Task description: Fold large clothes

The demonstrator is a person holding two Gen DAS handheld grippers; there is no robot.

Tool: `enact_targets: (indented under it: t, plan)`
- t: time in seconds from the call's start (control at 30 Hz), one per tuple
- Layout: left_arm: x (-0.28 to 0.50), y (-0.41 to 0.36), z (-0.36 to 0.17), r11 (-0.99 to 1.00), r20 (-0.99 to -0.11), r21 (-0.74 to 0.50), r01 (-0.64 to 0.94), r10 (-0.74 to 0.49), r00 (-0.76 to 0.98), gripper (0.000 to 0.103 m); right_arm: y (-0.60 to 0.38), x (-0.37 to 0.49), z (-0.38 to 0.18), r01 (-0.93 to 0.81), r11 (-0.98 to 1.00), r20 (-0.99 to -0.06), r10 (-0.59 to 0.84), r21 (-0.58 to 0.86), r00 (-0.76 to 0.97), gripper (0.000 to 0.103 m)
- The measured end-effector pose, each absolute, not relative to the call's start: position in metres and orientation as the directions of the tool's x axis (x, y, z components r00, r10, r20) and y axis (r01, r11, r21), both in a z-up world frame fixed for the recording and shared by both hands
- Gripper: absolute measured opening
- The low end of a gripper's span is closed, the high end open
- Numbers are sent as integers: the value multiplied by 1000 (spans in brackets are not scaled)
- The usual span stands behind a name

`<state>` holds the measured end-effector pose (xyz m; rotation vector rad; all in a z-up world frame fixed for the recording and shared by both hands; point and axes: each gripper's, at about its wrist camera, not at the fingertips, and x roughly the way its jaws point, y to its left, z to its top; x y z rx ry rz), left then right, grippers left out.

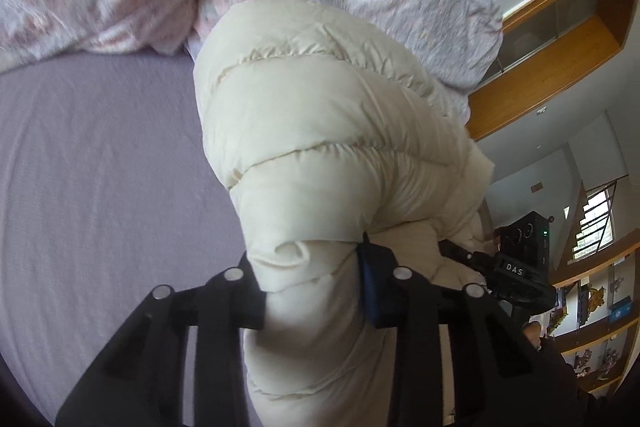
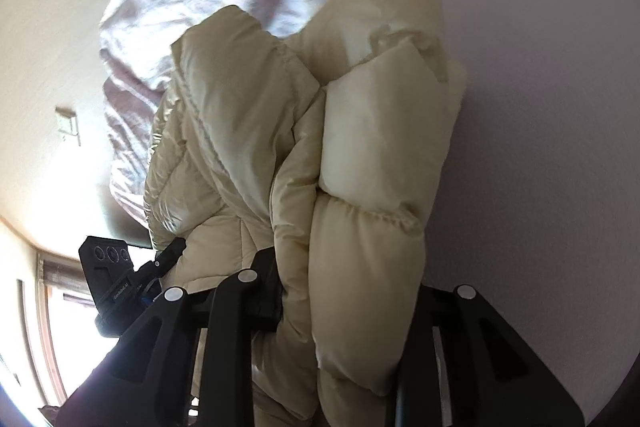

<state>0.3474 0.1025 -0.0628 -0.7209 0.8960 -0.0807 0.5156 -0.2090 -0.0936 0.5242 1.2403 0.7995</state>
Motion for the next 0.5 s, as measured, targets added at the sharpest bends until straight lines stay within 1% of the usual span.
enact_targets:
  t: [0.27,0.5]
  plan:
    - [297,158,-43,754,-668,-595,-277,-274,692,31,-152,496,-76,-339,559,-579,814,757,50,24]
    - [266,204,-34,734,-667,-592,-334,-214,714,31,-105,489,-68,-394,524,-569,823,755,4,24]
